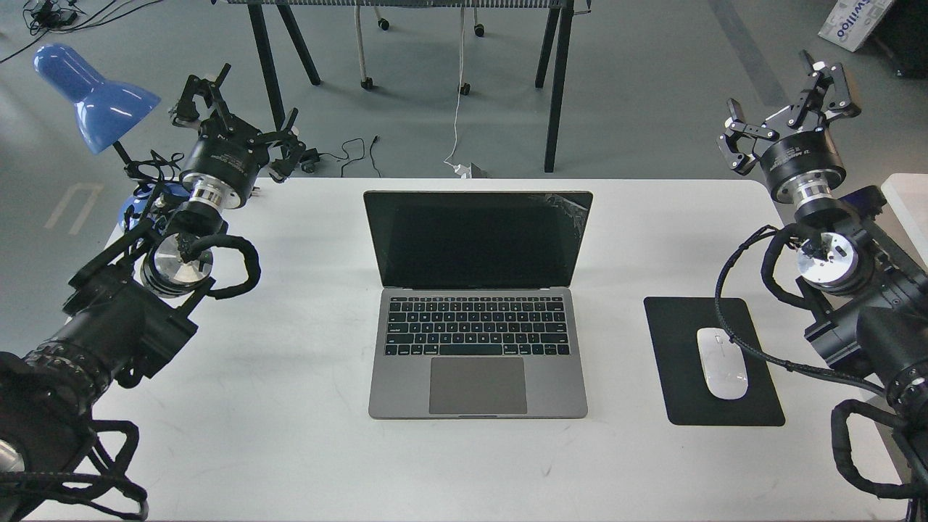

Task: Close notebook with right arm
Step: 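Raise the right gripper and swing it toward the laptop screen's top edge, then push the laptop screen down toward the keyboard with the right gripper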

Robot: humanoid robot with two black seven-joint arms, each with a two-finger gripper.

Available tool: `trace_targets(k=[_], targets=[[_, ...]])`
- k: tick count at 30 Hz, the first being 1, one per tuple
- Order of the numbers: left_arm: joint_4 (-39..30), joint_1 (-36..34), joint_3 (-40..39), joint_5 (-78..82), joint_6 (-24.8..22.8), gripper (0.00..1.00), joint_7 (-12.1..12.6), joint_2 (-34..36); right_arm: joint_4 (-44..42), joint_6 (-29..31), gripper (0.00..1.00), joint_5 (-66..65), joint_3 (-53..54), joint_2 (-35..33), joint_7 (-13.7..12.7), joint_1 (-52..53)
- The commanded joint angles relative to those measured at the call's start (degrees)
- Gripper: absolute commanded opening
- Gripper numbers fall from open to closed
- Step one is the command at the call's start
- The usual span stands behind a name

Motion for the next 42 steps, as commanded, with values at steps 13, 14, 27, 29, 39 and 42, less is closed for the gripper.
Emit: trace_targets(k=[13,14,27,29,39,42], targets=[[0.0,0.0,0.0,-0.01,0.0,1.0,-1.94,0.0,0.2,-0.51,1.0,-0.1,-8.61,6.69,0.36,1.6],[0.0,0.0,0.0,-0.1,0.0,1.0,-1.94,0.0,0.03,-0.6,1.0,-0.1,-8.7,7.13,0.36,2.05],[0.09,0.0,0.0,-0.01,0.0,1.0,-1.94,0.0,0.81,-0.69,1.0,-0.1,-17.92,11.35,-0.17,3.46],[0.0,0.0,0.0,-0.01,0.0,1.0,-1.94,0.0,1.08,-0.42,1.0,-0.1,-18.45,11.36,-0.25,2.67],[0.0,0.0,0.18,-0.01,0.0,1.0,-1.94,0.0,13.37,0.19,1.0,-0.18,-22.75,5.92,-0.43,-3.13],[0.0,0.0,0.18,-0.01,0.0,1.0,-1.94,0.0,17.16,0.19,1.0,-0.18,-26.79,3.45,-0.61,-4.54]])
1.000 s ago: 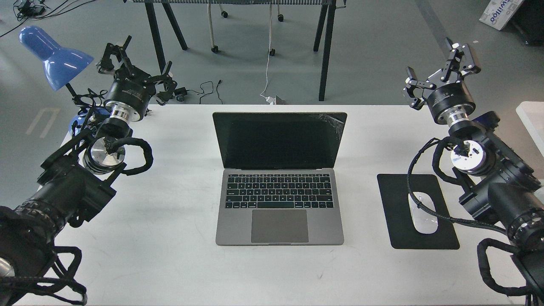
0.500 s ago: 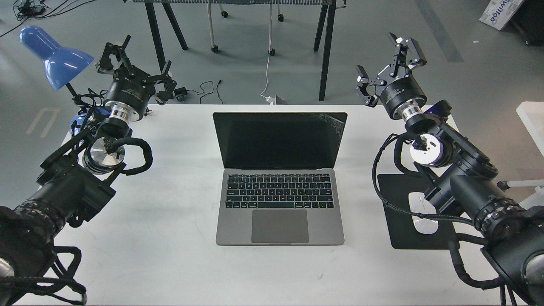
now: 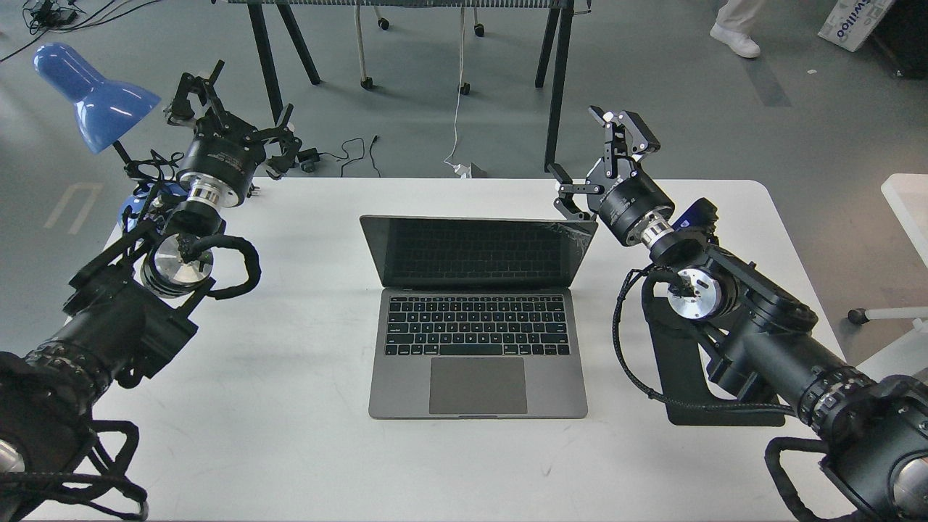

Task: Close notebook with right arm
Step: 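Push the laptop screen down toward the keyboard with the right gripper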

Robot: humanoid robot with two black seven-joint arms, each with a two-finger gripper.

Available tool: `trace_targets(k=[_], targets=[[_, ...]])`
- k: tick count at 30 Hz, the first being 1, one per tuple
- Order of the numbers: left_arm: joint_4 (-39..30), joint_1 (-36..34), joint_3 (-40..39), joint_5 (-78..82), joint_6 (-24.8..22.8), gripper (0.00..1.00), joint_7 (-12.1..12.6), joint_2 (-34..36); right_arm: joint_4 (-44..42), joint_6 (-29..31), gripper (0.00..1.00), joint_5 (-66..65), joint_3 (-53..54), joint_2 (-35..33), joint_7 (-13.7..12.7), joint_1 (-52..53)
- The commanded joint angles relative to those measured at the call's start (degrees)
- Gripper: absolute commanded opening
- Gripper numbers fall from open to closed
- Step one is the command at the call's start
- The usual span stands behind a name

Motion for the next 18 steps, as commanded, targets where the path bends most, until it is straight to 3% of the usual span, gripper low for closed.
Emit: trace_targets(k=[1,18], targets=[[-0.03,0.0,0.0,0.0,0.0,1.0,0.01,0.0,4.07,-0.01,1.0,-0.06,-4.48,-2.62,-0.13,-1.48],[-0.03,0.0,0.09,0.08,0.0,1.0,0.01,0.0,3.99,-0.09,1.0,-1.12,-18.81,-4.65,0.4,-3.24]])
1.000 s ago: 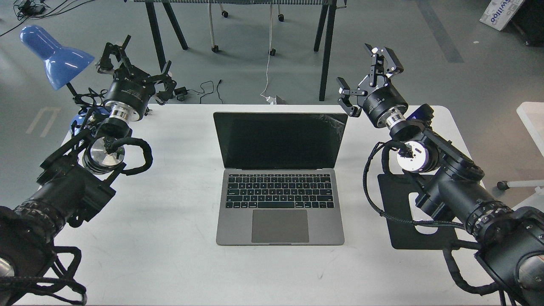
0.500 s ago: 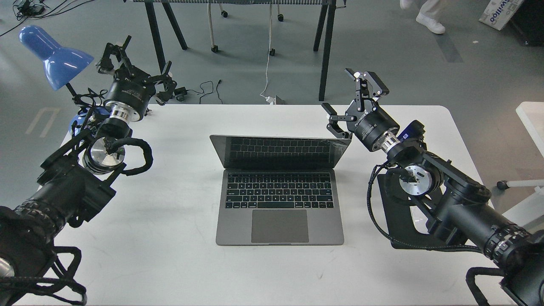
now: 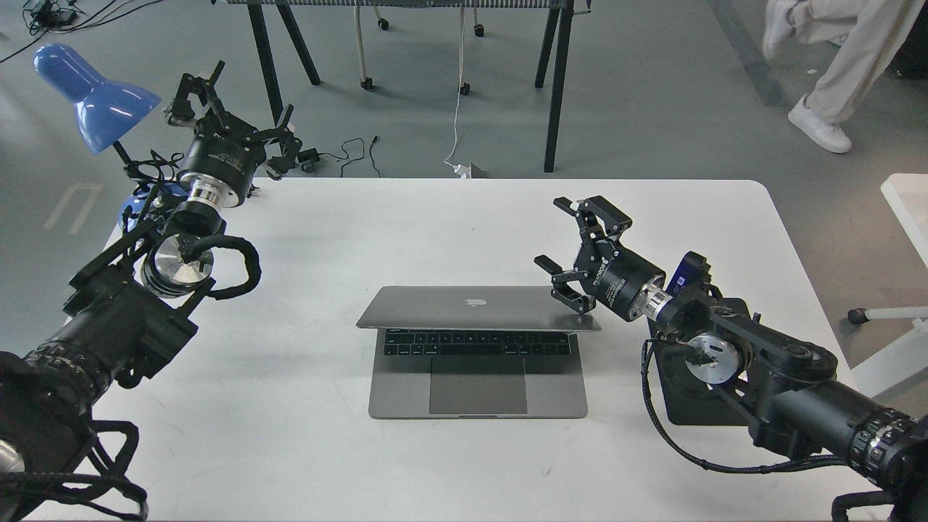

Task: Close notebook with right arm
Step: 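Push the laptop screen down toward the keyboard with the right gripper, then press the closed lid flat with the right gripper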

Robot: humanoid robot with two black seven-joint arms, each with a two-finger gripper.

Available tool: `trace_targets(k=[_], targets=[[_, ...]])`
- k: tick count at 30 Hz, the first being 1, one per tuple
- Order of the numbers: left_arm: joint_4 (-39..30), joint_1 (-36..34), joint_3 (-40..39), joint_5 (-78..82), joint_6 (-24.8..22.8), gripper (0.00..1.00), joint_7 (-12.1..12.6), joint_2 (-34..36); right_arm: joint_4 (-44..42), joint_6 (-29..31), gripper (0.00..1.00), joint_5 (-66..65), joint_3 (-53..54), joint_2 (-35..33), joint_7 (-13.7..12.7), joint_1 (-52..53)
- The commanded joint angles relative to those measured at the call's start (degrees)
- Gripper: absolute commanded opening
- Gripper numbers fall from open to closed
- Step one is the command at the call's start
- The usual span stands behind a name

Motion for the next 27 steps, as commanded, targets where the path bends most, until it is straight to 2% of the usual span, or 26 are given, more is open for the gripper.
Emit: trace_targets(k=[1,9,14,27], targets=[[-0.01,0.0,-0.02,0.0,0.0,1.0,0.0,0.0,-0.01,-0.1,1.0,-0.13,-2.66,-0.22,-0.08,0.19],[-0.01,0.0,-0.11,0.0,0.0,1.0,0.0,0.0,-0.1,-0.97,1.0,-3.55,-9.43,-0.13,-0.43,0.72],[-0.01,0.0,-0.11,0.0,0.0,1.0,0.0,0.0,-0.45,-3.26,1.0,-4.43,-9.87,-0.13,-0.87,0.37],[-0.01,-0.09,-0.11,0.0,0.0,1.0,0.0,0.0,0.08,-3.35,1.0,-4.78,-9.96,-0.13,-3.24,0.1]])
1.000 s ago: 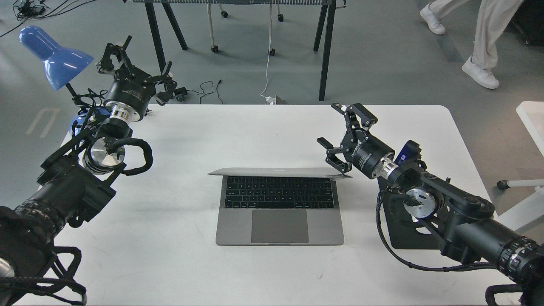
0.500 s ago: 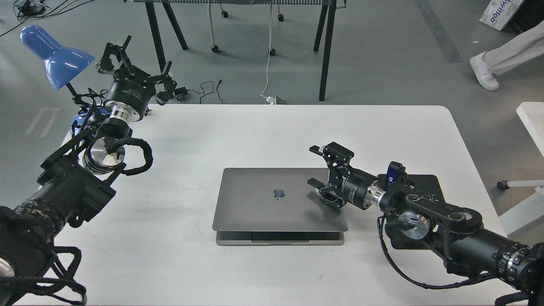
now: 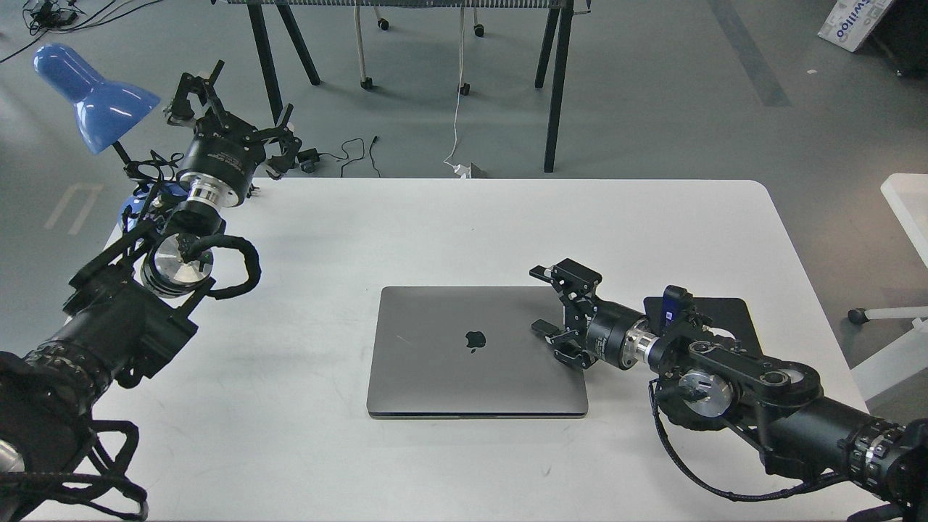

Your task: Close notebook with right arm

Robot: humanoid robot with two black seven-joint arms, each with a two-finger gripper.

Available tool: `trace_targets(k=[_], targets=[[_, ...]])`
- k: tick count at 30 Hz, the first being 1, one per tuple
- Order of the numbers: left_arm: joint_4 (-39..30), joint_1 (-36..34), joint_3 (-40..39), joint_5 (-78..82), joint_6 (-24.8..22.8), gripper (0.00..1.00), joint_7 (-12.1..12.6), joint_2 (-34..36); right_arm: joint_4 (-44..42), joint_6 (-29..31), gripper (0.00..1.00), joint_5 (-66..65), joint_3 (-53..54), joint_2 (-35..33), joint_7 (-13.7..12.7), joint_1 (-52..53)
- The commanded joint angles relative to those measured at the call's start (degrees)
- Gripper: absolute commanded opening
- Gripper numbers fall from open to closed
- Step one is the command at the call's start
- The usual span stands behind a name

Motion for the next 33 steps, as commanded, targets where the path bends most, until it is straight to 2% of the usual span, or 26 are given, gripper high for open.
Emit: trace_targets(k=[1,9,13,17,20,24,30,33], targets=[[0.0,0.03,-0.09,-0.01,0.0,1.0,0.0,0.0,0.22,0.03,1.0,-0.02,0.0,0.0,-1.1,0.3],[0.0,0.03,-0.09,-0.01,0.0,1.0,0.0,0.0,0.39,0.38,1.0,0.24,1.58,-0.79,-0.75,1.35],[0.0,0.03,-0.09,-0.01,0.0,1.0,0.0,0.0,1.8,1.79,1.0,0.51,11.92,-2.46,-0.75,2.5],[0.0,-0.06,-0.09,-0.01,0.0,1.0,0.0,0.0,1.71,1.88,1.0,0.86,24.93,-2.46,-2.06,3.02],[0.0,0.03,0.0,-0.01,0.0,1.0,0.0,0.0,1.37,1.79,1.0,1.38,32.76,-2.46,-5.22,4.69],[0.0,0.03,0.0,-0.01,0.0,1.0,0.0,0.0,1.01,1.88,1.0,4.72,43.57,-2.46,-5.76,4.43],[0.0,-0.06,0.0,-0.01,0.0,1.0,0.0,0.0,-1.45,1.61,1.0,12.35,47.11,-2.46,-6.28,4.96],[0.0,0.03,0.0,-0.01,0.0,1.0,0.0,0.0,-5.04,1.7,1.0,18.77,47.11,-2.64,-8.47,5.75]])
